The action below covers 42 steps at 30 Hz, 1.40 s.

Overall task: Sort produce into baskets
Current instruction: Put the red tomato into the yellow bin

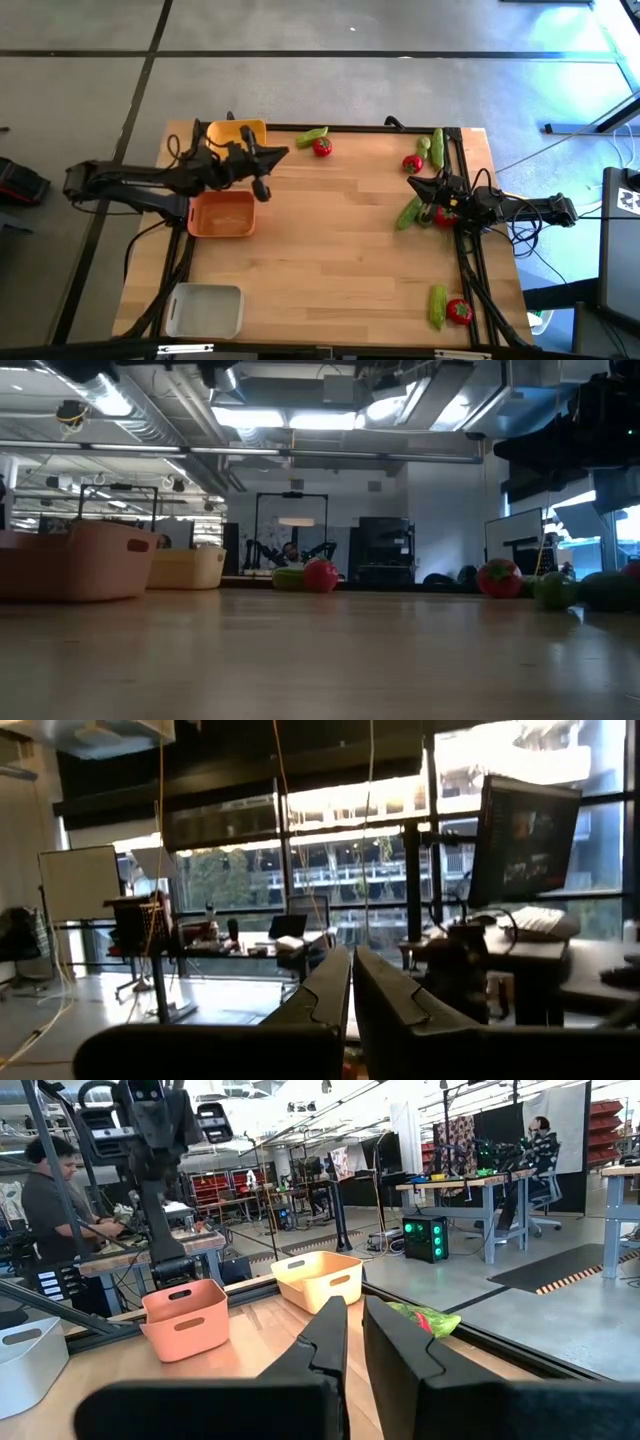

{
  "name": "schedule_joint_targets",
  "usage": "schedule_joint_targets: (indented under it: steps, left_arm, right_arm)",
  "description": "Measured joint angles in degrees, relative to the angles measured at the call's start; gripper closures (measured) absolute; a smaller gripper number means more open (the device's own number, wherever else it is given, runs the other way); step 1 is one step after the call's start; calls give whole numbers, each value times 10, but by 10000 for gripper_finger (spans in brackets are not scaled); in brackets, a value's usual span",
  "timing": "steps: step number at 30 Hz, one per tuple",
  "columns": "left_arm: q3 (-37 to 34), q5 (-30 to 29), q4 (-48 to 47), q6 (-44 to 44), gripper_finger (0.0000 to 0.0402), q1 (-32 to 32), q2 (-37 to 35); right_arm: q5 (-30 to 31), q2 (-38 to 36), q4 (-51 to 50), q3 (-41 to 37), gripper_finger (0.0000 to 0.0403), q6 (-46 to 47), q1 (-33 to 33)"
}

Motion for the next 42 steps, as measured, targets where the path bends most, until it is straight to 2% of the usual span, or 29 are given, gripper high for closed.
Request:
schedule_joint_targets:
  steps: [6, 12, 22, 29, 33, 42]
  left_arm:
    - [20, -1, 25, -29, 383, 18, 50]
    - [63, -2, -13, -62, 328, 39, 98]
    - [217, -2, -228, -87, 199, 70, 181]
    - [321, -2, -345, -127, 133, 111, 246]
    - [353, -2, -363, -152, 118, 130, 284]
    - [353, -2, -385, -166, 116, 149, 338]
  right_arm:
    - [0, 0, -3, 0, 368, 0, 0]
    - [0, 0, -4, 0, 368, 0, 0]
    - [0, 0, -12, 0, 368, 0, 0]
    - [0, 0, -13, 0, 368, 0, 0]
    - [0, 0, -13, 0, 368, -2, 0]
    - [0, 0, -19, 0, 368, -2, 0]
